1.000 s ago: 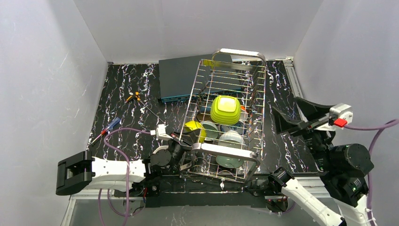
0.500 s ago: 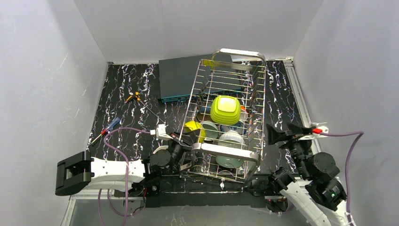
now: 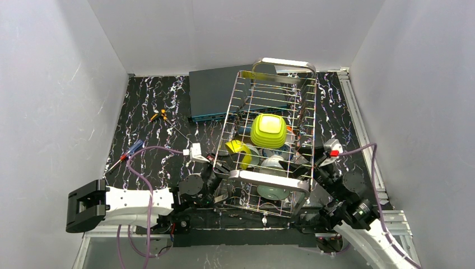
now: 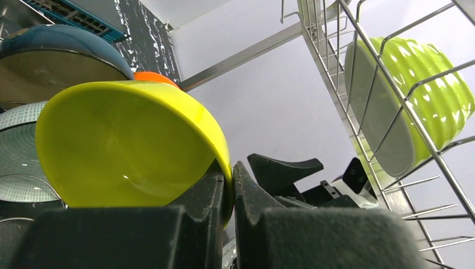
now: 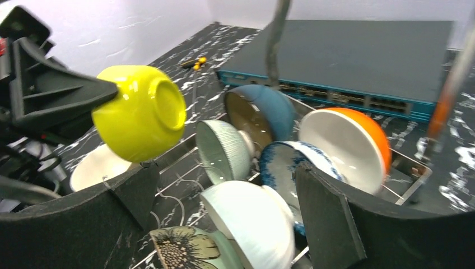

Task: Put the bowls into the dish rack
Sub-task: Pick up the bowl from the center of the board, then place the bowl at the center of the board.

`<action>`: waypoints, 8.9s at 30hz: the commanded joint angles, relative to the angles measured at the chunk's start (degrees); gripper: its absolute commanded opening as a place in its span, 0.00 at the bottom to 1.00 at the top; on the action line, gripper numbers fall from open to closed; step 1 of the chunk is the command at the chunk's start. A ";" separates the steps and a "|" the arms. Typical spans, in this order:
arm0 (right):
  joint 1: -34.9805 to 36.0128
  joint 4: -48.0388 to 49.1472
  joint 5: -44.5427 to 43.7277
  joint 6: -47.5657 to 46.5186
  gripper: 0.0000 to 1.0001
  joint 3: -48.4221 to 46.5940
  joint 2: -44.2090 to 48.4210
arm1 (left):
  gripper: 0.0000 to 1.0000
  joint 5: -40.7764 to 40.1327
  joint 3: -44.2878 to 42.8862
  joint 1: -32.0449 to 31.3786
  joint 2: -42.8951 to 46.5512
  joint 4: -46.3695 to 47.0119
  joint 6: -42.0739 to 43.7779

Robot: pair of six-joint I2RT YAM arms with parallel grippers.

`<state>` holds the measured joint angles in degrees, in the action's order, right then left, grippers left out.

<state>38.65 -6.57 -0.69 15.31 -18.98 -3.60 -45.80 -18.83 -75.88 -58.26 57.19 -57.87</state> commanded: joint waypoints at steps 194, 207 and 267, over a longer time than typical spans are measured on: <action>0.22 44.52 28.19 10.83 0.99 -5.01 -49.30 | 0.00 20.02 4.68 -3.05 37.50 -40.01 82.18; 0.16 29.57 8.22 14.66 0.99 -6.77 -41.73 | 0.00 13.94 6.39 -3.05 50.03 -38.63 87.64; 0.11 -5.02 -15.05 13.81 0.99 -10.82 -25.34 | 0.36 48.72 -35.84 58.08 -20.29 -87.25 21.84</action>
<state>38.70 -12.38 -16.29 30.85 -26.52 -29.56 -0.12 -51.86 -18.22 -78.76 -30.22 -35.66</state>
